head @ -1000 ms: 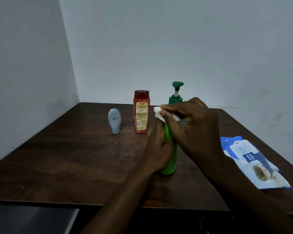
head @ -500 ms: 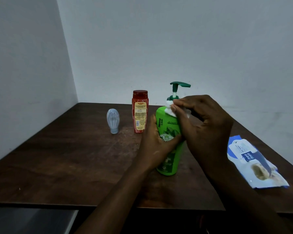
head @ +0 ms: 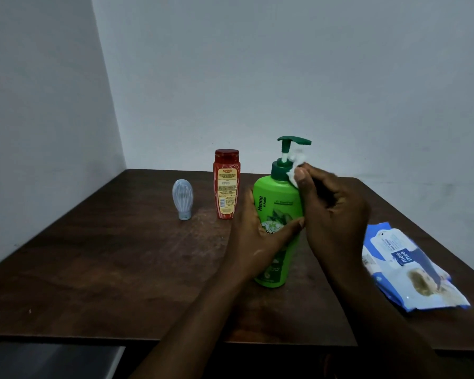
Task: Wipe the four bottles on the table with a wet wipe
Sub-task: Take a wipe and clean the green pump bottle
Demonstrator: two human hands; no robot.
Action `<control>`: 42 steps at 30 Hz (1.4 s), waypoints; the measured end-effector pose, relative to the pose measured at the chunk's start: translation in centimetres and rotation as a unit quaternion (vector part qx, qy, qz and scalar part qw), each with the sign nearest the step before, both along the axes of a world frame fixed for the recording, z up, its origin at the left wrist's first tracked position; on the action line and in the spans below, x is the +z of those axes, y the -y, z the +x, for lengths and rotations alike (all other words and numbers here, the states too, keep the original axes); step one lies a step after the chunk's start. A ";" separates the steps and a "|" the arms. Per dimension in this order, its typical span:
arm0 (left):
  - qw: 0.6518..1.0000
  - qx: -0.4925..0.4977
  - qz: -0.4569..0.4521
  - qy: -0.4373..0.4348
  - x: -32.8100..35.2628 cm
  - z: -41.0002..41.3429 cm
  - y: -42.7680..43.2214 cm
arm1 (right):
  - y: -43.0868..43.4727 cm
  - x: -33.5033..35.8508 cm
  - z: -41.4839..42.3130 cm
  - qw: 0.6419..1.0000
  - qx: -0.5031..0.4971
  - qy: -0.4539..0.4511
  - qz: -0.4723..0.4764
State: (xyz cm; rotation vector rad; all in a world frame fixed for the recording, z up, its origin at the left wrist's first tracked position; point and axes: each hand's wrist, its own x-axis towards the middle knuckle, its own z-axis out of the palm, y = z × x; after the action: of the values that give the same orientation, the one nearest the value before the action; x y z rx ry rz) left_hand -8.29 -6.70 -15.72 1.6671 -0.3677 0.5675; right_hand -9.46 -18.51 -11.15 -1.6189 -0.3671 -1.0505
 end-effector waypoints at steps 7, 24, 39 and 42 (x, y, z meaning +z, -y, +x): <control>1.000 0.010 0.019 0.013 0.1 0.0 -0.1 | -0.7 1.3 -0.1 0.984 0.112 -0.139 0.010; 1.000 0.001 0.006 -0.002 0.3 -0.1 -0.1 | 1.0 2.4 2.4 0.942 0.277 -0.186 0.025; 1.000 -0.018 -0.005 0.002 -0.7 0.3 -0.2 | -1.9 0.8 -0.8 0.993 -0.070 0.071 -0.069; 1.000 -0.018 -0.008 0.001 -0.6 0.3 -0.1 | -1.6 0.8 -0.4 0.987 -0.082 0.107 -0.087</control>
State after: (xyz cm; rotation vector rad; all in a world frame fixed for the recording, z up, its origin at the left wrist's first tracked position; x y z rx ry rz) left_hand -7.97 -6.59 -16.34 1.6417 -0.3932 0.5432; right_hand -9.90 -16.91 -10.36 -1.7177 -0.4843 -1.3549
